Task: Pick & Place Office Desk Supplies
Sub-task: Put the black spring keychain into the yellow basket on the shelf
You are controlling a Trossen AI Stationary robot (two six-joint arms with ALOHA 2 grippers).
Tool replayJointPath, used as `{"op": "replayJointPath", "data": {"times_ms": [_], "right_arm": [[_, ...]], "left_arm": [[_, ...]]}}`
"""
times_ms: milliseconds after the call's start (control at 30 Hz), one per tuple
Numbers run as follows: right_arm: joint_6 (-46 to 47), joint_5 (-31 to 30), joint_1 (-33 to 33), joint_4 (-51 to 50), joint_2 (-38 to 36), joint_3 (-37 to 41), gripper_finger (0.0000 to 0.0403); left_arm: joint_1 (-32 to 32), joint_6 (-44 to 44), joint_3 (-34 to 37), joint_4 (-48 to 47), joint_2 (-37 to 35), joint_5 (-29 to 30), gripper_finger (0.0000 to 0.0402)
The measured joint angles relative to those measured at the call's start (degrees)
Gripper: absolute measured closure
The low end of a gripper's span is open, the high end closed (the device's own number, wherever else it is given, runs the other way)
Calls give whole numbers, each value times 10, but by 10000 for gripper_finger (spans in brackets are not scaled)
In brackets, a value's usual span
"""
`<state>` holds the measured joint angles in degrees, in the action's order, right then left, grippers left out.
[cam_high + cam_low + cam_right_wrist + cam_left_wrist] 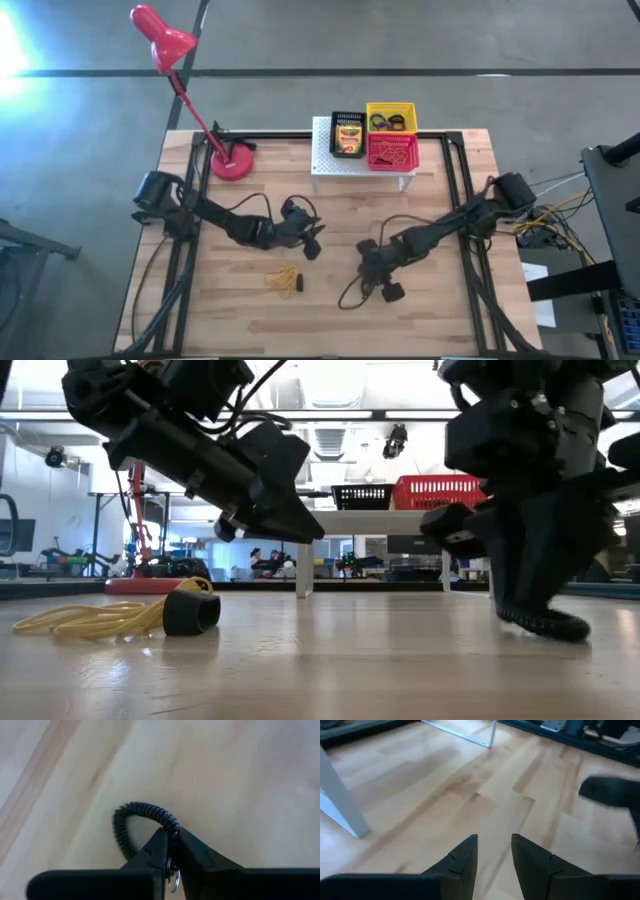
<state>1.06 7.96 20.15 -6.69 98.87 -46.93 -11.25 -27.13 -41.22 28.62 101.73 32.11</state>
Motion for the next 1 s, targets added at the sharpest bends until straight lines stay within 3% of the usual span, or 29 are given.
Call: {"op": "replayJointPath", "data": {"times_ms": [100,200,267,400,500,600,833,1000], "right_arm": [[29,-9,-21,2,-57,35,382],[47,-69,-40,5,-136,52,376],[36,-157,-46,2,-199,54,375],[-33,-399,-61,-8,-311,44,375],[-78,-485,-123,-9,-379,24,375],[-90,-454,-241,-32,-415,0,375],[-77,-210,-553,-90,-375,-61,374],[-70,-50,-657,-120,-306,-120,374]], "left_arm": [[16,25,0,1,0,1,277],[38,45,0,1,0,1,277],[53,55,0,3,0,1,277],[86,84,0,12,0,1,277],[107,88,0,14,0,1,277],[124,88,0,14,0,1,277],[161,117,0,16,0,1,277],[171,104,0,16,0,-3,277]]}}
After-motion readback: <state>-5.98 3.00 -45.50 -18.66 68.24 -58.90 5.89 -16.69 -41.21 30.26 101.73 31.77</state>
